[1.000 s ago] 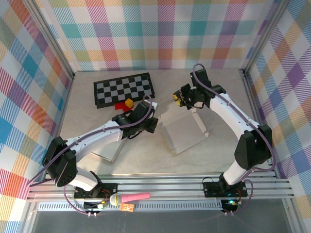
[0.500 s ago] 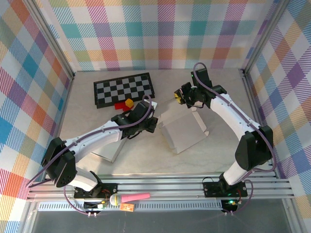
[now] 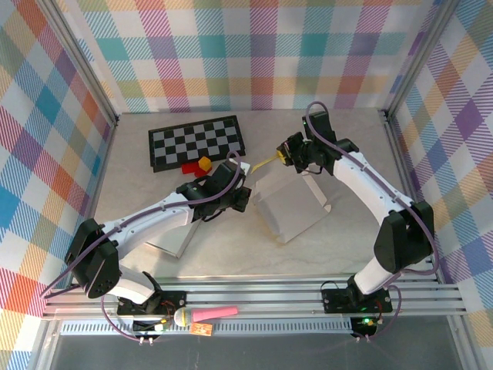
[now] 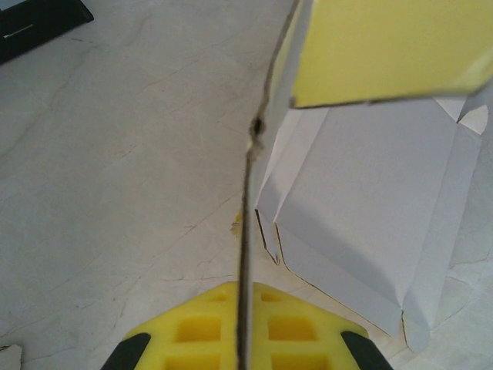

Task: Fold the paper box

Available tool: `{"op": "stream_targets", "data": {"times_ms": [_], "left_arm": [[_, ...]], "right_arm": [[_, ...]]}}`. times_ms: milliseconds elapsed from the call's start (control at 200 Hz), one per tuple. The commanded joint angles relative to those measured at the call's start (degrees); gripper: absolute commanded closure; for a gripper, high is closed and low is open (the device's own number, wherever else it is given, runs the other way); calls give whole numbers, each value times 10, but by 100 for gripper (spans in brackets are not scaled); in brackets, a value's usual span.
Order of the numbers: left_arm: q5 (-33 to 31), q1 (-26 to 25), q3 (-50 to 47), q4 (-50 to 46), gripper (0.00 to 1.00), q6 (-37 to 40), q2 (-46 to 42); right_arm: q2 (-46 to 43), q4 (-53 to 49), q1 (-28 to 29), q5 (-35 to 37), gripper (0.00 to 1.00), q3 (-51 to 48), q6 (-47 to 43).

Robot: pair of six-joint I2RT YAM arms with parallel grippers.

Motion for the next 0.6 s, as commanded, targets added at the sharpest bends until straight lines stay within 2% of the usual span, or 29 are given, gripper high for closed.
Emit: {"op": "stream_targets", "data": {"times_ms": [0, 290, 495, 595], "left_arm": [[0, -6, 5, -8, 100, -4, -21], [2, -6, 3, -10, 100, -5, -22], [3, -5, 6, -11, 100, -5, -20], [-1, -5, 4, -14, 100, -6, -23]], "right_arm": [[-23, 30, 4, 16, 83, -11, -1], [-36, 49, 4, 18, 79, -31, 3], [-38, 57, 3, 19, 87, -38, 8], [-37, 55, 4, 20, 98, -42, 11]]}}
